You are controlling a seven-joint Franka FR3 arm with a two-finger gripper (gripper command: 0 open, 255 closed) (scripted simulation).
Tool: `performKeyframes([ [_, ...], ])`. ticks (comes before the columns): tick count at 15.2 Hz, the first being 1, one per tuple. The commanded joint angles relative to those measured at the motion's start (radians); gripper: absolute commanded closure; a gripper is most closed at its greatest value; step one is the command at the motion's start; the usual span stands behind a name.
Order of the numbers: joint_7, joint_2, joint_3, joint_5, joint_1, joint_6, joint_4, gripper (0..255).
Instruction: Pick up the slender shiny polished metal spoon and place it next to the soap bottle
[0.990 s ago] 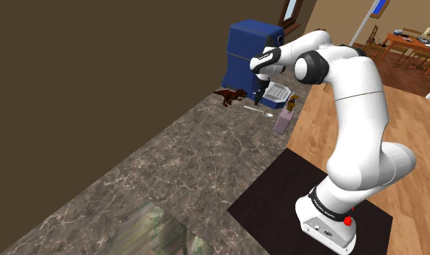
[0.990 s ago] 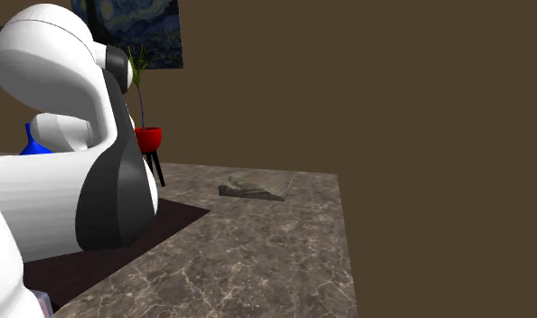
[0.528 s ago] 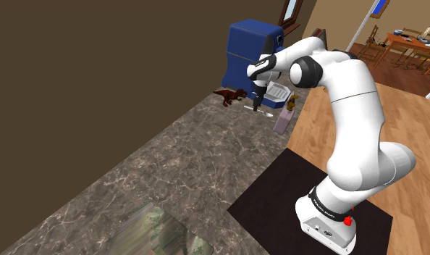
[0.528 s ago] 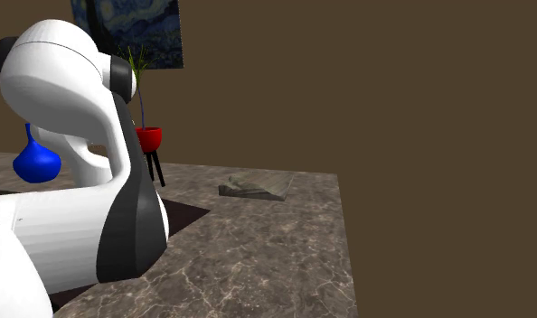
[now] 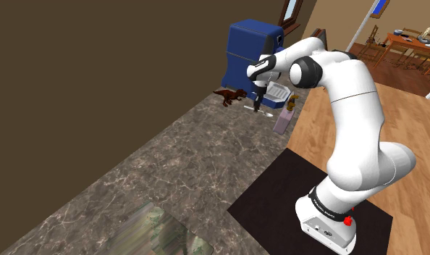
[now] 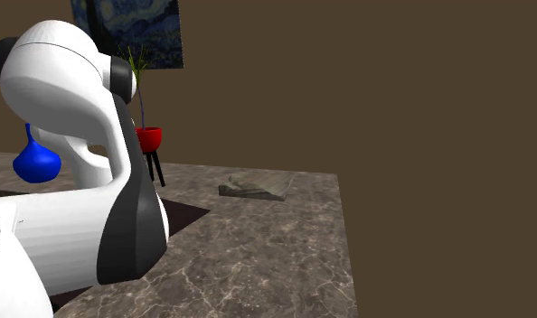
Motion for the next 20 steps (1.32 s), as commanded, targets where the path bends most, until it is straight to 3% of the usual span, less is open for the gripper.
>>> performKeyframes([
  [1,0.000,0.001,0.001,0.000,0.001,-0.001,-0.001,255],
  [8,0.000,0.002,0.001,0.000,0.001,-0.001,-0.001,255],
  [20,0.005,-0.100,-0.012,-0.014,0.009,-0.095,-0.008,255],
])
